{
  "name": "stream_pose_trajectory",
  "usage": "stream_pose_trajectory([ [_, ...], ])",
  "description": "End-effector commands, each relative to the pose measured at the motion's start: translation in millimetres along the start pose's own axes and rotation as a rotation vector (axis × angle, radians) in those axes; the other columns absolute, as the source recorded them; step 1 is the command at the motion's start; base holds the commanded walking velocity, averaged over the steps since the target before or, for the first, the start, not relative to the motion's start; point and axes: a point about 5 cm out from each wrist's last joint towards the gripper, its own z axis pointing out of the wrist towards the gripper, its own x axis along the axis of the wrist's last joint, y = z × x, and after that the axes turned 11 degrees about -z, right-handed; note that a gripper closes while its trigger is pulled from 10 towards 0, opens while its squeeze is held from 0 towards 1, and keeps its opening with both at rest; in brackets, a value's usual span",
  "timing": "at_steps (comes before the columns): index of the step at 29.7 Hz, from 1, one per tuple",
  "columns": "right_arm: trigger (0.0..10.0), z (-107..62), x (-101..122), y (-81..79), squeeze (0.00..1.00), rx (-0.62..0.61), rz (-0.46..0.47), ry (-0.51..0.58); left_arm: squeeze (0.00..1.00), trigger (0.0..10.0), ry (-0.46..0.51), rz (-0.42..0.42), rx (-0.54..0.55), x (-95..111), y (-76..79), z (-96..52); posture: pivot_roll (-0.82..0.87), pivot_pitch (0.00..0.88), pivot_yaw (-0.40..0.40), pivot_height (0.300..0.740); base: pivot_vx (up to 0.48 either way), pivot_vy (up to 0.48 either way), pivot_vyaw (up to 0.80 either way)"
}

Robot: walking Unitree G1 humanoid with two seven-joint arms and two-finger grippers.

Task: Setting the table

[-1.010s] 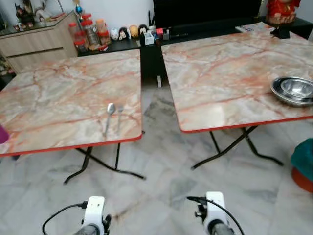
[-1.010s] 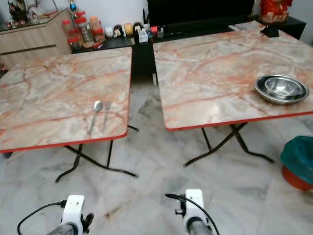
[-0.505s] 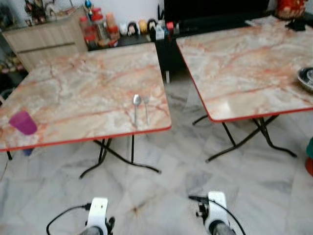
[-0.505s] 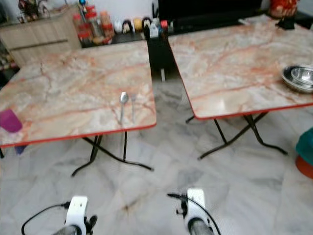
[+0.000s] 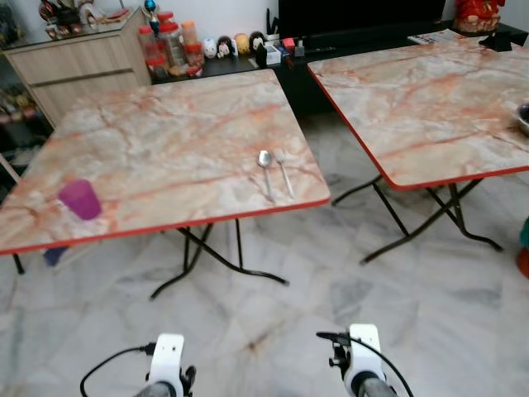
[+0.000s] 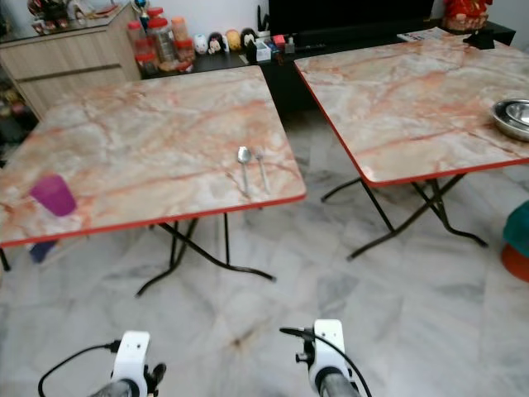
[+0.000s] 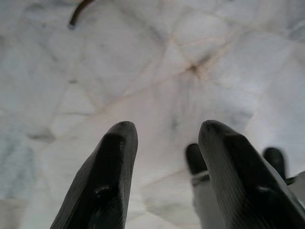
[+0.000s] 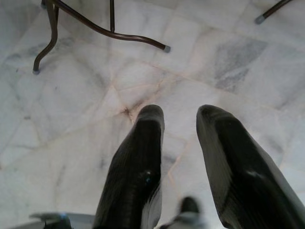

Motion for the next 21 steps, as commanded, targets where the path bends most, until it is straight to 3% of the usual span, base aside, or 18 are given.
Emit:
stream_pose_trajectory([
  [1, 10.0, -1.1, -3.1, 1.0, 0.0, -0.008, 0.014, -0.01, 0.0, 10.0, -0.016, 0.014, 0.001, -1.7, 0.0, 0.0, -0.16, 0.0, 0.113, 0.74, 0.0, 0.412, 0.0],
  [5, 10.0, -0.1, -0.4, -0.5, 0.0, -0.006, 0.017, -0.002, 0.0, 10.0, -0.011, 0.017, 0.003, -0.5, -1.0, 0.0, -0.16, 0.0, 0.115, 0.74, 0.0, 0.341, 0.0],
  [21, 10.0, 10.2, 34.3, -11.9, 0.0, 0.031, 0.018, 0.115, 0.0, 10.0, -0.002, 0.019, 0.017, -0.5, -4.8, -0.9, -0.13, 0.0, 0.12, 0.74, 0.0, 0.0, 0.0],
])
